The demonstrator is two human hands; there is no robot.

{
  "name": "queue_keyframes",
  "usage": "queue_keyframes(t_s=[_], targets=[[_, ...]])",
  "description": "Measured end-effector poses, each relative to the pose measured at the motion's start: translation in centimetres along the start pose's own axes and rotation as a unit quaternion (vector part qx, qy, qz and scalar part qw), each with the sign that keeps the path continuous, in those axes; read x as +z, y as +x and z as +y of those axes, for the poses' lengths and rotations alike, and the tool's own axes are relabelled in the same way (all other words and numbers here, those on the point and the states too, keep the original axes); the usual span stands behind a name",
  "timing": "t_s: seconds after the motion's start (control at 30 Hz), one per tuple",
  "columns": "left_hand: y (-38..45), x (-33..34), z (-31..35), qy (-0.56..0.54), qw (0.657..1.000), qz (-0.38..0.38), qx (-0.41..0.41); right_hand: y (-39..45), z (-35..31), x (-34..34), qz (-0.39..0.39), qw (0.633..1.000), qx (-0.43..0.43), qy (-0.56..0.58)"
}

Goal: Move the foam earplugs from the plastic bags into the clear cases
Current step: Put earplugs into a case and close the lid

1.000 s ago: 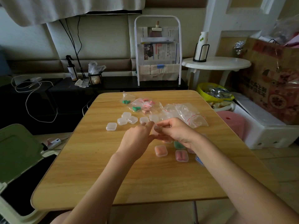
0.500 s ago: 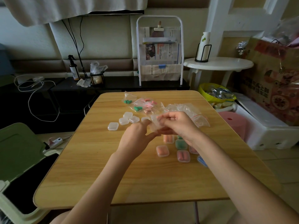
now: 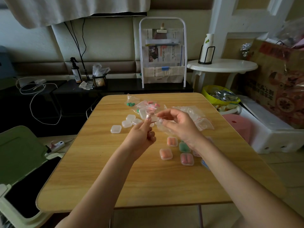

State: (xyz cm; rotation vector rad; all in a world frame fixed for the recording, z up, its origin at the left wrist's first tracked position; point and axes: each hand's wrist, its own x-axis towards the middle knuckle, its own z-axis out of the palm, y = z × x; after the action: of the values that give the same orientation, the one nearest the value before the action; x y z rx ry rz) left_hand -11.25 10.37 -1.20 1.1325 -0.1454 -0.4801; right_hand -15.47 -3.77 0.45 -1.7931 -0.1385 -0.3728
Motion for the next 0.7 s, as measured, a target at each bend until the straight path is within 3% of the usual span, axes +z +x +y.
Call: queue_keyframes(t_s=[0.13, 0.27, 0.4, 0.57, 0.7], targets=[[0.5, -0.1, 0.1, -0.111, 0.993, 0.002, -0.047, -0.2, 0.2, 1.0, 0.019, 0.987, -0.064, -0.146], [0.6, 0.2, 0.5, -0.134, 0.989, -0.003, -0.061, -0.3, 0.4, 1.6, 0.011, 0.968, -0.131, -0.215], [0.3, 0.5, 0.4, -0.139, 0.987, -0.011, -0.078, -0.8, 1.1, 2.6, -0.018, 0.953, -0.123, -0.275], [0.0, 0.7, 0.5, -0.134, 0.987, -0.036, -0.081, -1.1, 0.7, 3.1, 0.028, 0.968, -0.114, -0.222], [0.3, 0.6, 0.6, -0.169, 0.982, -0.030, -0.073, -1.1, -0.8, 2.6, 0.035, 0.998, -0.042, -0.026]])
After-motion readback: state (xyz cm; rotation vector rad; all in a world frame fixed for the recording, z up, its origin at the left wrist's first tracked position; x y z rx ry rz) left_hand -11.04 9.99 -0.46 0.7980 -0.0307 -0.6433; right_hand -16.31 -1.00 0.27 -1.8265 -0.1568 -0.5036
